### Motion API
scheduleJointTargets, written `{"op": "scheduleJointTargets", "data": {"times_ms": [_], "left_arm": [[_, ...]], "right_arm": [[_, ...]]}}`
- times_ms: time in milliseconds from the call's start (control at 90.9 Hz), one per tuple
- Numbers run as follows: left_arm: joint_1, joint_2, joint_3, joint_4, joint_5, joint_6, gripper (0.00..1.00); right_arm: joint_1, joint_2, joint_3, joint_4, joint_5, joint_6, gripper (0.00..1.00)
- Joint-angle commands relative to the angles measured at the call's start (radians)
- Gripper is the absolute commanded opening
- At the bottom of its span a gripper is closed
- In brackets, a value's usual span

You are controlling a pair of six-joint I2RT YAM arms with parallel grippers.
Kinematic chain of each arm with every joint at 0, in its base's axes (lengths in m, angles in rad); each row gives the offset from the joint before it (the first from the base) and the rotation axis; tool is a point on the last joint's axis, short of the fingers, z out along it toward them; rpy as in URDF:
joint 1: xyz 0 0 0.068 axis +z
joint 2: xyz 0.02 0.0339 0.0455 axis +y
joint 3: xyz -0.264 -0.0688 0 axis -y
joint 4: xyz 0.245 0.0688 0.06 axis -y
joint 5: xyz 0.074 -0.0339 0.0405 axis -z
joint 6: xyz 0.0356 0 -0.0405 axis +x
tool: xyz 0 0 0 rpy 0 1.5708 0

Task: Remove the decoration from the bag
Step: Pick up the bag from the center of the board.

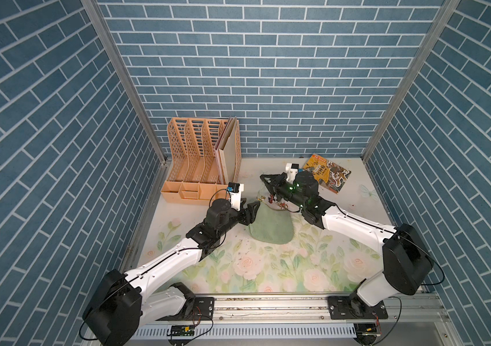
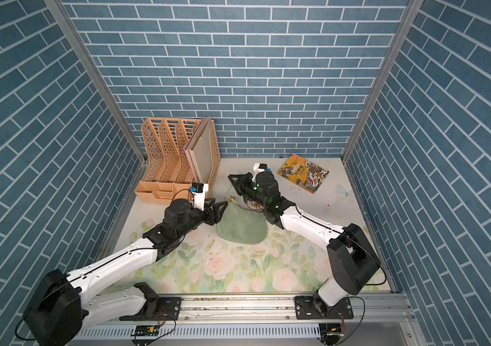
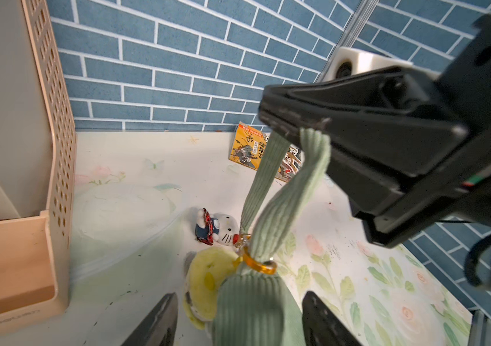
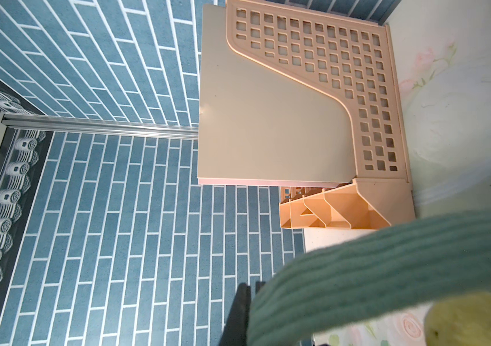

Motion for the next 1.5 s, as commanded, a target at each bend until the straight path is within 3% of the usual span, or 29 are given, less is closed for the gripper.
{"op": "scheduleJointTargets", "data": {"times_ms": [0, 242, 429, 781, 935, 1089, 1232, 1375, 1485], "left_arm": [[0.027, 0.018, -0.012, 0.092, 0.098, 0.06, 0.67], [0.037, 0.063, -0.01, 0.178, 0.28, 0.101, 0.62], [0.038, 0.093, -0.016, 0.186, 0.321, 0.103, 0.63], [0.065, 0.163, 0.004, 0.241, 0.329, 0.13, 0.31], [0.093, 0.163, -0.005, 0.275, 0.402, 0.143, 0.22], [0.105, 0.143, -0.009, 0.27, 0.517, 0.232, 0.14], [0.13, 0.111, -0.015, 0.232, 0.66, 0.317, 0.11], [0.156, 0.112, -0.004, 0.228, 0.839, 0.324, 0.09], [0.154, 0.144, 0.009, 0.231, 0.96, 0.298, 0.07]], "right_arm": [[0.012, -0.043, 0.036, 0.009, 0.007, -0.049, 0.06], [0.017, -0.054, 0.03, 0.018, 0.004, -0.054, 0.06], [0.018, -0.066, 0.026, 0.018, 0.006, -0.058, 0.06], [0.021, -0.07, 0.033, 0.008, -0.01, -0.071, 0.05], [0.019, -0.062, 0.059, -0.014, -0.019, -0.11, 0.05], [-0.007, -0.018, 0.198, -0.214, -0.077, -0.373, 0.11], [-0.055, 0.031, 0.221, -0.275, -0.235, -0.612, 0.16], [-0.093, 0.086, 0.259, -0.375, -0.431, -0.842, 0.17], [-0.102, 0.113, 0.305, -0.472, -0.515, -0.96, 0.22]]}}
